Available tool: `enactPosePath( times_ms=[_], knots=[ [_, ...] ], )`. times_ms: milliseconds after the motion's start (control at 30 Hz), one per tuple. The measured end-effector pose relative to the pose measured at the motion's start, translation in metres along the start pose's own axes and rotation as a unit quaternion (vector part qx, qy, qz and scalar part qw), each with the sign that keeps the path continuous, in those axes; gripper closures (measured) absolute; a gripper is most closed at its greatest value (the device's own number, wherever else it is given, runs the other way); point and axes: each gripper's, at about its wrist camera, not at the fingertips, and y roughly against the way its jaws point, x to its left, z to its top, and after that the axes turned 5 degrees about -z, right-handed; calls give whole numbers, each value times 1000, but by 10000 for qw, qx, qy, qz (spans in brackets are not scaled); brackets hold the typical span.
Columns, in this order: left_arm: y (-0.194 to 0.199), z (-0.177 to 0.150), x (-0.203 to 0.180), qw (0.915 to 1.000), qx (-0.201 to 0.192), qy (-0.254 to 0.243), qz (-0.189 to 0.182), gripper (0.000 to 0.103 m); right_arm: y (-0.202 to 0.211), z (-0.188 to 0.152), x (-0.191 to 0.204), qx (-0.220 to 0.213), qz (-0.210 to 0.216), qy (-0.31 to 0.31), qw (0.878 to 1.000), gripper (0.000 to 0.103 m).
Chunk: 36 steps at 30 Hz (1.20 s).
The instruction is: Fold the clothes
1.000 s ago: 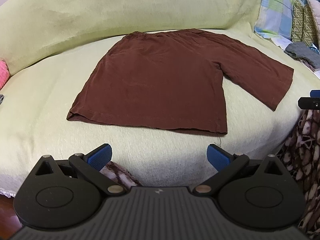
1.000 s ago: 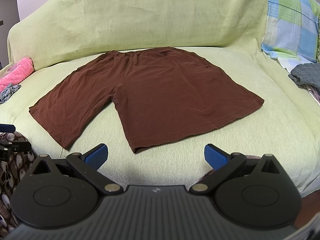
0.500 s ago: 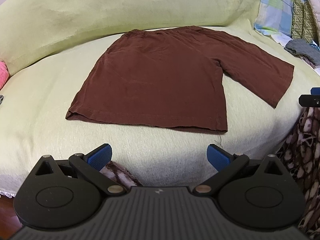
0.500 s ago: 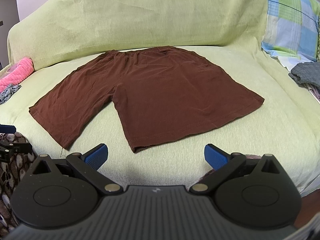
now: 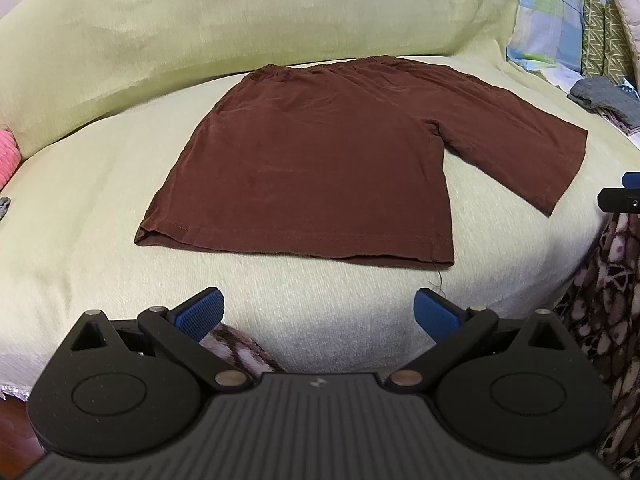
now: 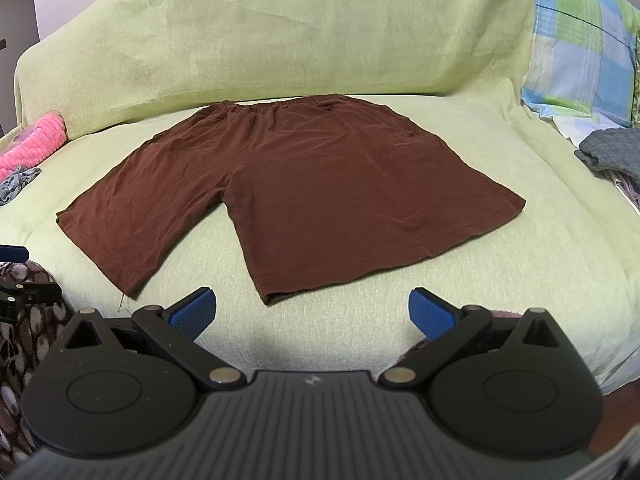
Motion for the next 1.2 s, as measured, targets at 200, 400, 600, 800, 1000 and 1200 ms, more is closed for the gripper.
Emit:
enactPosePath(
  times_ms=[200,400,600,800,1000,1200],
  knots=[
    [0,0,1,10000,-27,28,-12,1,1,0,1,-18,-16,29,10000,1],
    [1,-1,2,10000,-42,33,-17,1,0,0,1,-16,-21,39,10000,1],
    [0,0,2,10000,-40,42,-19,1,0,0,0,-16,-7,52,10000,1],
    [-1,1,2,10000,-38,51,-20,1,0,1,1,-5,-13,62,10000,1],
    [3,-2,4,9999,-77,93,-41,1,-1,2,5,36,-65,134,9999,1],
    [1,-1,4,9999,-44,90,-78,1,1,0,5,28,-111,164,9998,1]
  ],
)
